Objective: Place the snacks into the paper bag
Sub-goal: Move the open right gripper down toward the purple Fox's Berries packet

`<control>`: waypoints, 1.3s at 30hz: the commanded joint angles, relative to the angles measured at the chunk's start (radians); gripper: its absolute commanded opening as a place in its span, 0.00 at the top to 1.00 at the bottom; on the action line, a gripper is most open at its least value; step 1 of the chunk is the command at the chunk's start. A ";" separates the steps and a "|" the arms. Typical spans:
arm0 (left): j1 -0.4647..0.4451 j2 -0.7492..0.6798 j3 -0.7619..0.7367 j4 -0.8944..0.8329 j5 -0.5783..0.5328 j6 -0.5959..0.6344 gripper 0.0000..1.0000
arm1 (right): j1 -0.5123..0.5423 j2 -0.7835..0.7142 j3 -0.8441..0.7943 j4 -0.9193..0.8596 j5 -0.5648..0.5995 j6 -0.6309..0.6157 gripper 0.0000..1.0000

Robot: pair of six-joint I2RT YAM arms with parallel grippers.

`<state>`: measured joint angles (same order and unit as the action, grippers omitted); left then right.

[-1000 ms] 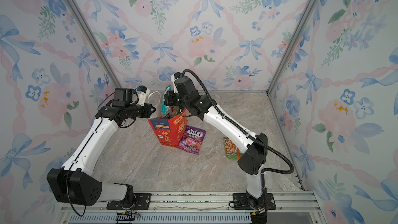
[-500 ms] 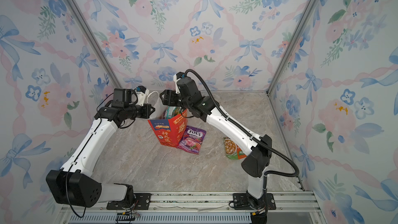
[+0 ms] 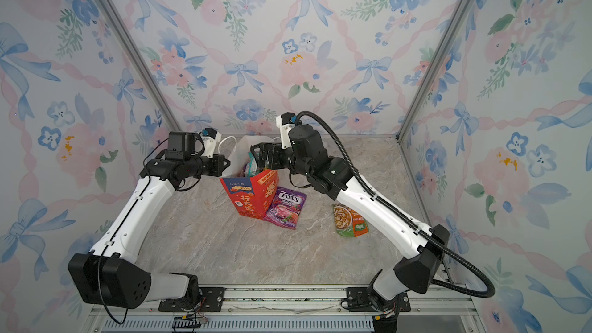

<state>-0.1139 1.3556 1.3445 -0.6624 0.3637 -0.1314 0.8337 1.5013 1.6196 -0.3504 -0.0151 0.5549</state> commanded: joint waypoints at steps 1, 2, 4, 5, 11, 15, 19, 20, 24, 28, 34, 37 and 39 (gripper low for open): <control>0.008 -0.027 -0.002 -0.013 0.011 0.019 1.00 | 0.001 -0.094 -0.109 0.019 0.052 -0.002 0.03; 0.008 -0.026 -0.002 -0.013 0.011 0.018 1.00 | 0.000 -0.124 -0.148 0.015 0.066 0.005 0.03; 0.008 -0.026 -0.001 -0.014 0.011 0.018 1.00 | -0.004 -0.171 -0.218 0.002 0.093 0.018 0.02; 0.008 -0.026 0.001 -0.013 0.012 0.016 1.00 | -0.009 -0.192 -0.253 -0.011 0.104 0.029 0.01; 0.008 -0.022 0.006 -0.013 0.018 0.009 1.00 | -0.055 -0.282 -0.457 -0.035 0.095 0.145 0.01; 0.008 -0.020 0.005 -0.013 0.018 0.007 1.00 | -0.084 -0.307 -0.586 -0.017 0.087 0.215 0.01; 0.008 -0.021 0.004 -0.013 0.020 0.005 1.00 | -0.096 -0.300 -0.675 -0.008 0.086 0.267 0.04; 0.008 -0.021 0.004 -0.013 0.020 0.005 1.00 | -0.094 -0.296 -0.696 -0.002 0.087 0.277 0.04; 0.008 -0.023 0.001 -0.013 0.015 0.007 1.00 | -0.100 -0.275 -0.754 0.034 0.069 0.322 0.03; 0.008 -0.021 0.001 -0.013 0.019 0.006 1.00 | -0.103 -0.239 -0.798 0.094 0.037 0.364 0.03; 0.008 -0.019 0.002 -0.013 0.017 0.007 1.00 | -0.116 -0.159 -0.841 0.197 -0.030 0.402 0.06; 0.008 -0.019 0.001 -0.014 0.017 0.007 1.00 | -0.132 -0.117 -0.862 0.264 -0.073 0.431 0.18; 0.008 -0.019 0.000 -0.013 0.017 0.007 1.00 | -0.139 -0.094 -0.868 0.297 -0.093 0.442 0.23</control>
<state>-0.1131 1.3556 1.3445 -0.6624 0.3641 -0.1318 0.7109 1.3830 0.7689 -0.1417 -0.0574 0.9642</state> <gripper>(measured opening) 0.047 0.785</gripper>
